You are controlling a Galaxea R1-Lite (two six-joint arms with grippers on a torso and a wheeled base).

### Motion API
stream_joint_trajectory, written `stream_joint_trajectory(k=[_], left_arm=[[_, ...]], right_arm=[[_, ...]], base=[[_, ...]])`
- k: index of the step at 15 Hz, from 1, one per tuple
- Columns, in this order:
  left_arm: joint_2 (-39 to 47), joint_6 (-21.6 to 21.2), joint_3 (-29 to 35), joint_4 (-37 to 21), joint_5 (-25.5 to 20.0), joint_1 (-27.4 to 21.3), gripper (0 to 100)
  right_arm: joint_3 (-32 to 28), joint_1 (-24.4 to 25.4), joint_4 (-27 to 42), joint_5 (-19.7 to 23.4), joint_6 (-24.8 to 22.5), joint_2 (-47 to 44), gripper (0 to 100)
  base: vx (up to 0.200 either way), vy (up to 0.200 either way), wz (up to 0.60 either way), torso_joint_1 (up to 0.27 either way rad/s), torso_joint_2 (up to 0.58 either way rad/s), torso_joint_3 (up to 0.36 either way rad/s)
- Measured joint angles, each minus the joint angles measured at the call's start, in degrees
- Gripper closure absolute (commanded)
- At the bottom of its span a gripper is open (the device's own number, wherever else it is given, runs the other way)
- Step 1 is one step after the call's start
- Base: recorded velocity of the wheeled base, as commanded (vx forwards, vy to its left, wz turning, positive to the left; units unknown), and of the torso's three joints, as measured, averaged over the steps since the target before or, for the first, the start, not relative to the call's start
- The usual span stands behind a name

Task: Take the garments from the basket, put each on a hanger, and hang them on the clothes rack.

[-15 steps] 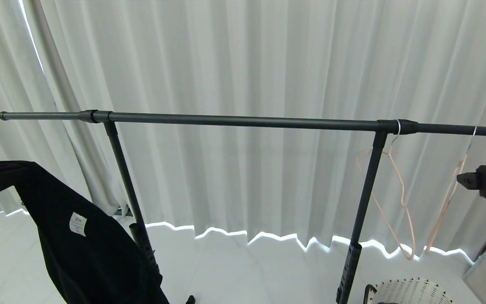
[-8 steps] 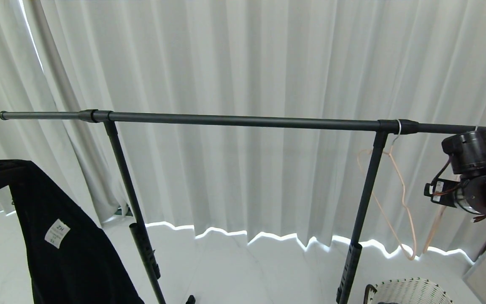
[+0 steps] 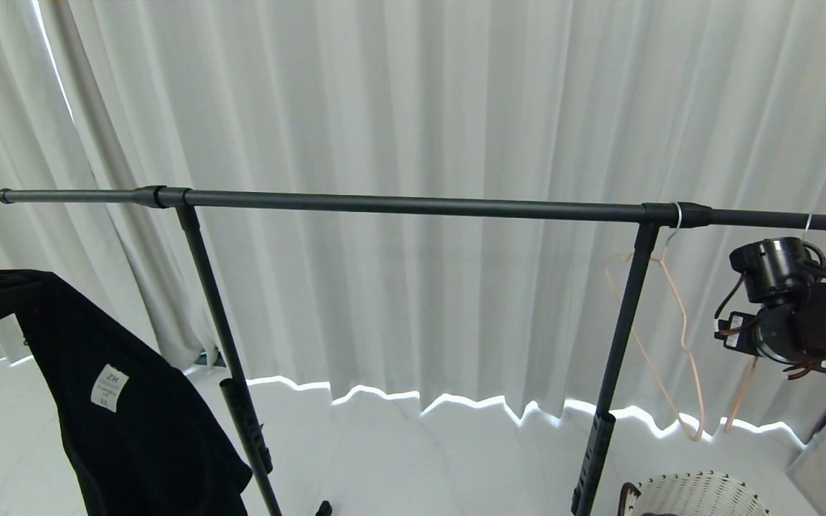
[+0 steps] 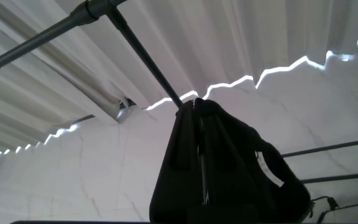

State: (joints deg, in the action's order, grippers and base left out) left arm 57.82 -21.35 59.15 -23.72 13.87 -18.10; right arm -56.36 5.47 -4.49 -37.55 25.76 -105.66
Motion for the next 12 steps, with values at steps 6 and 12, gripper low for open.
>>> stream_joint_trajectory(k=[6, 12], left_arm=[[0.0, 0.0, -0.1, 0.0, 0.0, 0.0, 100], [0.0, 0.1, -0.1, 0.0, -0.1, 0.0, 100]], right_arm=[[-1.1, 0.0, 0.1, 0.0, -0.1, -1.2, 100], [-1.2, 0.3, 0.3, -0.3, -0.1, -1.2, 100]], base=[[0.0, 0.0, 0.0, 0.0, 0.0, 0.0], [0.0, 0.0, 0.0, 0.0, 0.0, 0.0]])
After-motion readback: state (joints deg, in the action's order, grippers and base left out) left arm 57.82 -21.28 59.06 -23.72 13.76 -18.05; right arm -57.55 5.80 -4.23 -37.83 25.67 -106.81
